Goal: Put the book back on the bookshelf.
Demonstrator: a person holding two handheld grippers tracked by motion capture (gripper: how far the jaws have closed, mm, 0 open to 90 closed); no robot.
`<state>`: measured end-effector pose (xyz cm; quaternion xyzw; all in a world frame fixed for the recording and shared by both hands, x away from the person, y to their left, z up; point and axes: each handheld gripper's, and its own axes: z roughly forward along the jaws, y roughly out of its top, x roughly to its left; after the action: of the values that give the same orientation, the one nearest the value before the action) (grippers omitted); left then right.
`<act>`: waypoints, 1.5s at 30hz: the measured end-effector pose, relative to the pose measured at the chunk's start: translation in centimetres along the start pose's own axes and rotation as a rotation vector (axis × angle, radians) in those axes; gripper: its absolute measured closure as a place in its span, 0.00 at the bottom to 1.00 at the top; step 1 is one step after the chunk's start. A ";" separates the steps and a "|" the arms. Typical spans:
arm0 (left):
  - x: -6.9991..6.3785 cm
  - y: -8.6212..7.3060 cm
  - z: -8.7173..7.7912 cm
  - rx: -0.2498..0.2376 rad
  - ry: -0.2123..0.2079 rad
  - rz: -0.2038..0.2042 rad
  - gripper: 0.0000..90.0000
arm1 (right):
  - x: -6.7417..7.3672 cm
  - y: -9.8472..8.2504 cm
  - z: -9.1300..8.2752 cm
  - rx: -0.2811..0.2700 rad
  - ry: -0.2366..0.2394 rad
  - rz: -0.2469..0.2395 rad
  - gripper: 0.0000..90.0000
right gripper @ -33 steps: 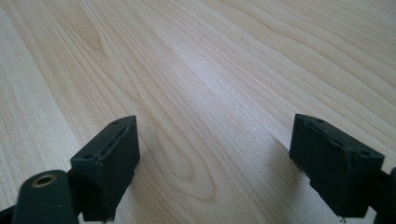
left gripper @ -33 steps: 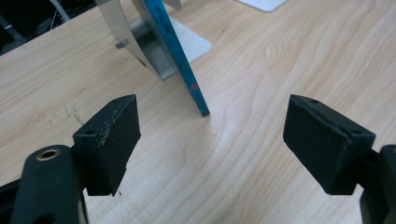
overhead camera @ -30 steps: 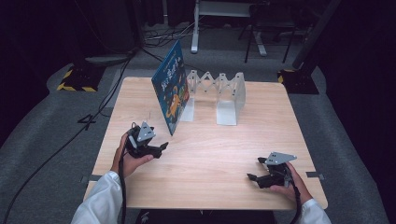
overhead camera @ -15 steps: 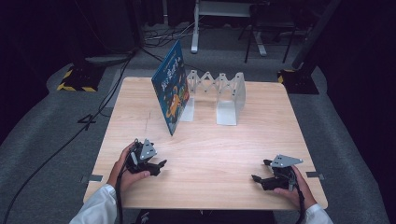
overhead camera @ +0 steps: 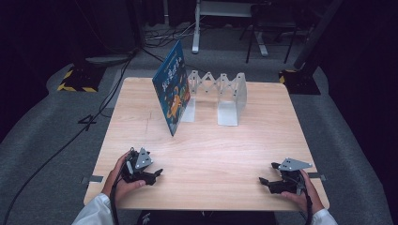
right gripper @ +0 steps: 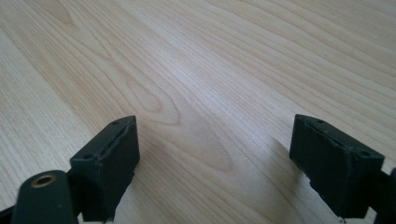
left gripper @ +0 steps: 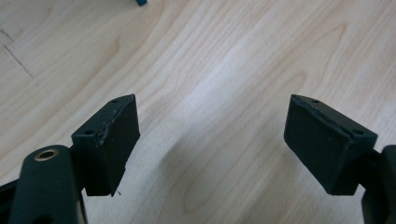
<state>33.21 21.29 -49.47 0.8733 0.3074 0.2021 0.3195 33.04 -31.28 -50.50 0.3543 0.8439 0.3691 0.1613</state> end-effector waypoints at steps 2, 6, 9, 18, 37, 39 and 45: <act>-0.1 -0.3 0.0 0.009 -0.005 0.001 0.21 | -0.1 -0.1 -0.1 -0.001 -0.005 0.006 0.18; 0.0 -0.8 -0.2 0.009 -0.020 -0.011 0.20 | -0.3 -0.4 -0.4 0.000 -0.017 0.019 0.17; 0.1 -1.3 -0.6 0.010 -0.027 -0.024 0.19 | -0.6 -0.6 -0.6 0.001 -0.035 0.034 0.17; 1.1 -3.5 -1.7 -0.006 -0.054 -0.132 0.19 | -1.6 -1.6 -1.7 0.003 -0.081 0.074 0.17; 2.2 -5.5 -3.3 0.008 -0.022 -0.215 0.19 | -2.9 -2.5 -2.6 0.001 -0.131 0.128 0.18; 2.2 -5.5 -3.3 0.006 -0.022 -0.215 0.19 | -2.9 -2.5 -2.6 0.000 -0.131 0.128 0.18; 2.2 -5.5 -3.3 0.004 -0.023 -0.214 0.19 | -2.9 -2.4 -2.6 0.002 -0.134 0.129 0.17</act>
<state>30.75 27.47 -50.55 0.8384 0.3955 0.1561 0.3411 32.49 -35.84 -50.50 0.4321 0.8069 0.3536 0.1929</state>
